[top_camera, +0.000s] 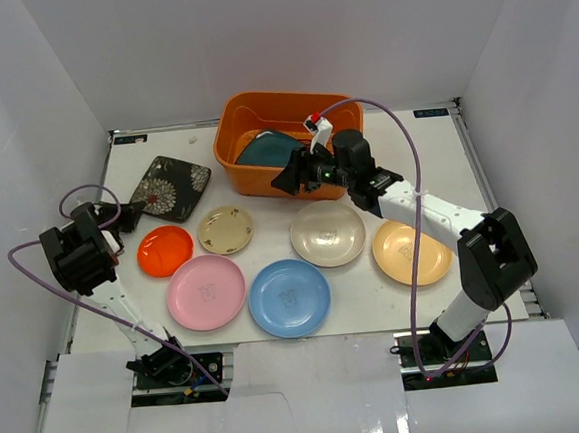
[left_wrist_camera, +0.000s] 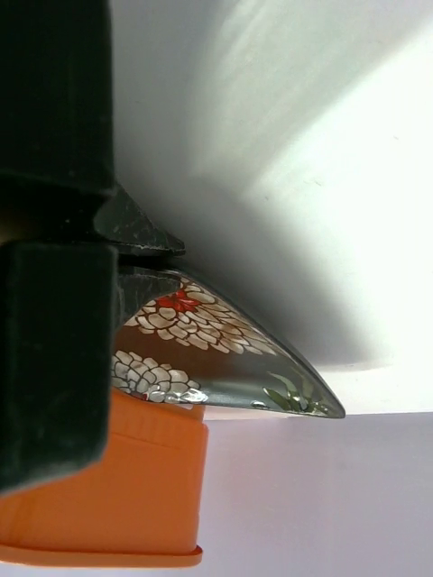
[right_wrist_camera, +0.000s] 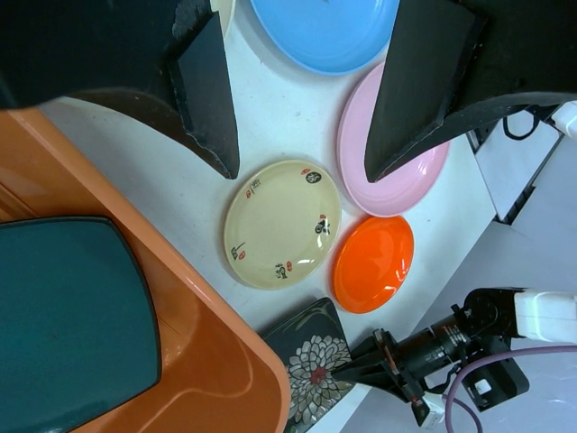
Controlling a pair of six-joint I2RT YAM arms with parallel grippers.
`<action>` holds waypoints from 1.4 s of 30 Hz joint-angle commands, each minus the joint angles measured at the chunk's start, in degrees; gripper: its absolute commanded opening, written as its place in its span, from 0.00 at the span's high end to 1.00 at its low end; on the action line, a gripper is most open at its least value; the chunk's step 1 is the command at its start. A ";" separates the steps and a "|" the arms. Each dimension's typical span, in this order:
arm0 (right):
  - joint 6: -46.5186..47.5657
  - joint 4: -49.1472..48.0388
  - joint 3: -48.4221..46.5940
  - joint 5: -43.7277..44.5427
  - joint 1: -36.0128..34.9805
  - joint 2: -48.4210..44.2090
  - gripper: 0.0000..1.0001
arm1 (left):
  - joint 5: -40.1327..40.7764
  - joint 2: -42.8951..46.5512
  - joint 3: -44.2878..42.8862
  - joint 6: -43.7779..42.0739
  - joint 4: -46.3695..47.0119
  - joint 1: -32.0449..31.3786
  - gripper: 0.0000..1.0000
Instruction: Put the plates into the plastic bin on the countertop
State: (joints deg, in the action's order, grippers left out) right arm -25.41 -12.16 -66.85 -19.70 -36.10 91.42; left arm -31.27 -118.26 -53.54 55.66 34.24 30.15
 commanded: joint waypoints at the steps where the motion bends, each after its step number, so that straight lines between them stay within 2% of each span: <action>1: -0.87 -2.51 -1.18 -1.04 -0.64 -0.45 0.36 | -0.20 3.73 2.12 1.81 5.03 -0.01 1.00; 6: -2.45 -2.08 -3.90 -4.11 -0.64 1.48 0.35 | -0.73 13.11 5.46 13.74 15.05 0.17 1.00; 10: -3.33 -1.55 -6.27 -5.70 -0.73 2.27 0.30 | 0.94 20.49 7.13 19.74 19.37 0.17 1.00; 11: -3.68 -1.29 -6.80 -6.22 -0.73 2.45 0.25 | 1.90 22.00 7.65 20.19 19.37 0.17 1.00; 17: -5.44 -0.23 -10.05 -6.14 -0.82 3.15 0.12 | 4.20 31.67 7.14 24.23 17.53 0.08 1.00; 22: -6.23 0.04 -14.44 -3.24 -1.52 4.20 0.02 | -0.19 36.69 3.45 23.27 10.07 -2.02 1.00; 27: -6.67 -0.23 -22.79 -1.04 -2.66 9.11 0.04 | 0.94 43.01 3.70 18.96 2.25 -10.36 1.00; 31: -7.63 0.74 -27.19 0.80 -2.66 11.85 0.04 | 0.50 43.29 4.06 20.63 1.44 -14.59 1.00; 35: -7.38 3.71 -29.65 4.57 -2.66 13.35 0.00 | -0.63 43.46 4.76 21.77 2.76 -18.19 1.00; 36: -7.46 4.07 -28.87 6.24 -2.75 13.00 0.02 | -0.64 43.55 5.02 22.03 3.63 -18.72 1.00; 39: -8.51 3.20 -25.89 9.77 -2.58 11.86 0.16 | -0.20 43.90 5.81 22.21 4.60 -20.92 1.00; 40: -9.04 2.42 -25.18 10.03 -2.58 11.77 0.30 | -0.20 43.73 6.25 22.39 4.87 -21.45 1.00; 41: -10.09 1.54 -24.48 10.04 -2.58 11.59 0.36 | -0.02 43.73 6.51 22.56 5.74 -22.49 1.00; 42: -10.53 0.48 -24.03 10.21 -2.49 11.42 0.46 | 0.06 43.55 6.87 22.82 6.45 -22.85 1.00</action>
State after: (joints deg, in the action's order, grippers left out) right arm -33.93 -8.56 -92.25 -12.67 -38.72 104.71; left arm -31.92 -78.74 -46.70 73.91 32.53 8.99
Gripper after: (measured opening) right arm 0.594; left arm 0.101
